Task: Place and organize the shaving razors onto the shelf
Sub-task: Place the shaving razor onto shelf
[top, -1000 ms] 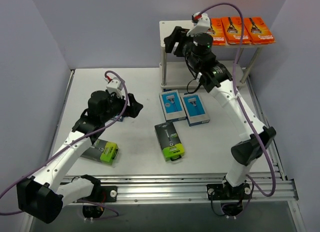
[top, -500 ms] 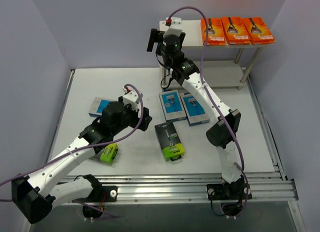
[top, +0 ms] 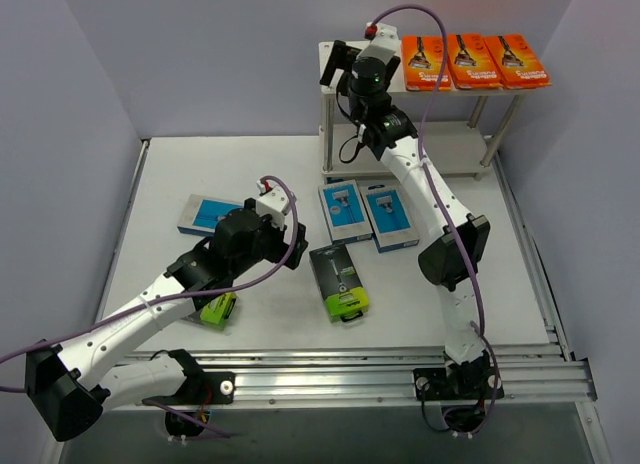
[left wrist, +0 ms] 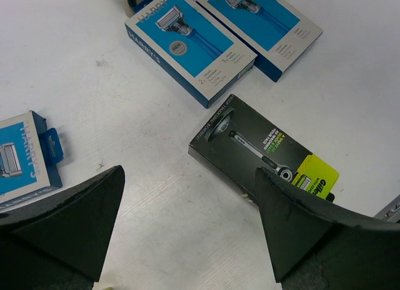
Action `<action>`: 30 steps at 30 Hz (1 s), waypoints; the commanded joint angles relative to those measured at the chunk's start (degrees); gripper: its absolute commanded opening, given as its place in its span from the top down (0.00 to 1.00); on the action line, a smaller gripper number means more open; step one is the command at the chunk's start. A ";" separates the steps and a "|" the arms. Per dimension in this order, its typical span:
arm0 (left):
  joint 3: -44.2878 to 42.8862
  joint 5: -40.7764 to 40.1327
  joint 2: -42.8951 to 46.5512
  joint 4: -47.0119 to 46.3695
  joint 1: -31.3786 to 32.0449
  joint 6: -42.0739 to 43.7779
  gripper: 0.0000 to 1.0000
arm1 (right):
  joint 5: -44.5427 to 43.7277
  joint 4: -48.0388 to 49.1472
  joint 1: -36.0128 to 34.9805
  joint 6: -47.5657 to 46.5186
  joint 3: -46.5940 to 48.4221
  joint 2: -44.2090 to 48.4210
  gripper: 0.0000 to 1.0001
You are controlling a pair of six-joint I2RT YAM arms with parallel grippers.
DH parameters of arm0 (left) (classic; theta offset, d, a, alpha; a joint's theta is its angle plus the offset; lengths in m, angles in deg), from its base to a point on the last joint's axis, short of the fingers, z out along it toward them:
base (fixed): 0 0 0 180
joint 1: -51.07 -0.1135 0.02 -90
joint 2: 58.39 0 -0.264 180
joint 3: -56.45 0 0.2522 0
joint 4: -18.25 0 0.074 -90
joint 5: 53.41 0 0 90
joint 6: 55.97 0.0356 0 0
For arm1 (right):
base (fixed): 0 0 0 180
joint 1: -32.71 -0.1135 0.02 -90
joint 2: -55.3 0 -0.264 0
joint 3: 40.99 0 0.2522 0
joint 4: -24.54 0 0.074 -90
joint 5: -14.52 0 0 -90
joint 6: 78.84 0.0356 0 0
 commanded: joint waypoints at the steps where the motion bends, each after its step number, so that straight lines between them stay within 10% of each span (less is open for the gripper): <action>1: -2.21 0.25 -0.12 -0.26 0.19 0.40 0.06 | 0.16 0.99 1.28 2.53 3.12 -1.67 0.12; 30: -3.26 1.04 -2.40 1.15 0.19 0.23 0.06 | -3.53 -2.26 3.57 5.87 6.55 -6.69 0.13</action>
